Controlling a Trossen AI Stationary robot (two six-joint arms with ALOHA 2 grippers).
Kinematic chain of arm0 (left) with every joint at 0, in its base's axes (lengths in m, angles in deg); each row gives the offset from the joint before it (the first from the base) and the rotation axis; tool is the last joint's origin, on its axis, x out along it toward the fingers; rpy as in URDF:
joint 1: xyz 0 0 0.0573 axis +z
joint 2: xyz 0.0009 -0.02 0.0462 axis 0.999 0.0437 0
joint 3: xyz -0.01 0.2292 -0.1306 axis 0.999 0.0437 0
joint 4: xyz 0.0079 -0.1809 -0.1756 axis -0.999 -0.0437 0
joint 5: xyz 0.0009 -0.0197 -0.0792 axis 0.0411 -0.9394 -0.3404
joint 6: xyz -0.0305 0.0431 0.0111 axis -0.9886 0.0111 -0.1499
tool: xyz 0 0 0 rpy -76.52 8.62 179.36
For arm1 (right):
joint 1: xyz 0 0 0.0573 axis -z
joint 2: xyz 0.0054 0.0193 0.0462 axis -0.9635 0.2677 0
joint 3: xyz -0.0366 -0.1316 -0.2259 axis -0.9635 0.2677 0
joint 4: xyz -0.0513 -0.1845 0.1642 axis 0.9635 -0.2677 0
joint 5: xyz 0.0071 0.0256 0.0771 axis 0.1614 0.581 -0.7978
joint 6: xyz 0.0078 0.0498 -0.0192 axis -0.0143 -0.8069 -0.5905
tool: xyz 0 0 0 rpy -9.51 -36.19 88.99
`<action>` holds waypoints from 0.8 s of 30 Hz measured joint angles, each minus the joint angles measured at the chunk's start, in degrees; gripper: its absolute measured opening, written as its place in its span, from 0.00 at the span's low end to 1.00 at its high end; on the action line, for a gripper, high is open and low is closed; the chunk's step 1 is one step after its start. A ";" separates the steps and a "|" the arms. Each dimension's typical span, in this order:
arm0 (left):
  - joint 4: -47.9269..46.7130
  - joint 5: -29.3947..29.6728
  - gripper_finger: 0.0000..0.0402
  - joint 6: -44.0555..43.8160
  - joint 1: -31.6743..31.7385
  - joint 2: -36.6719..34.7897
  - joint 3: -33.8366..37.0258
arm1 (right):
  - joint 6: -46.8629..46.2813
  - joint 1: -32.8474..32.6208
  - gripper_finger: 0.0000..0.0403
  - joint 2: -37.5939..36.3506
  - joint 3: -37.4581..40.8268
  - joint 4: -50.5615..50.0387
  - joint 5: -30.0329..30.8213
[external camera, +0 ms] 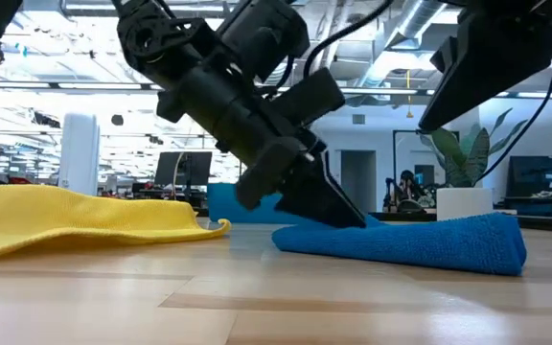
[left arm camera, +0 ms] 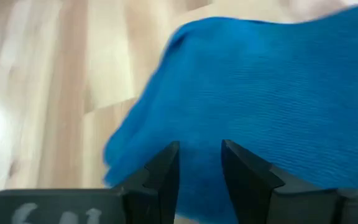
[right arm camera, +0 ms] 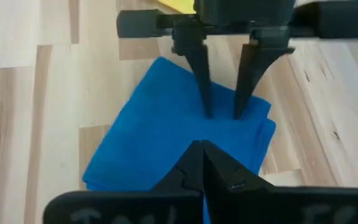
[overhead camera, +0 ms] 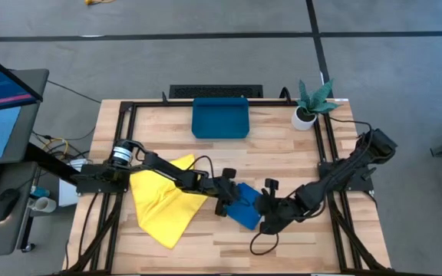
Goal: Roll microfiber towels into tight, uniform cylinder then place into a basket
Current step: Roll the blue microfiber cloth
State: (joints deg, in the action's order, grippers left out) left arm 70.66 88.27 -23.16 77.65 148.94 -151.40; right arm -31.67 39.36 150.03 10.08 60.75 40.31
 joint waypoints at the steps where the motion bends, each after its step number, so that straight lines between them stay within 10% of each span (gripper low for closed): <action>1: -0.67 2.24 0.28 -1.84 0.15 0.00 -0.12 | -0.31 0.00 0.05 0.00 0.00 -0.23 -0.01; 11: -7.97 6.93 0.28 -23.41 2.99 -0.66 -0.21 | -4.87 -0.41 0.04 0.00 0.00 -1.65 -0.33; 24: -10.97 6.97 0.28 -16.57 0.66 -8.33 0.02 | -5.23 -4.84 0.05 0.00 0.00 -2.98 -0.17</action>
State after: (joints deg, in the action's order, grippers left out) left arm 59.69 95.24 -39.73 78.31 140.61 -151.38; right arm -36.89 34.52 150.03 10.08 57.77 40.14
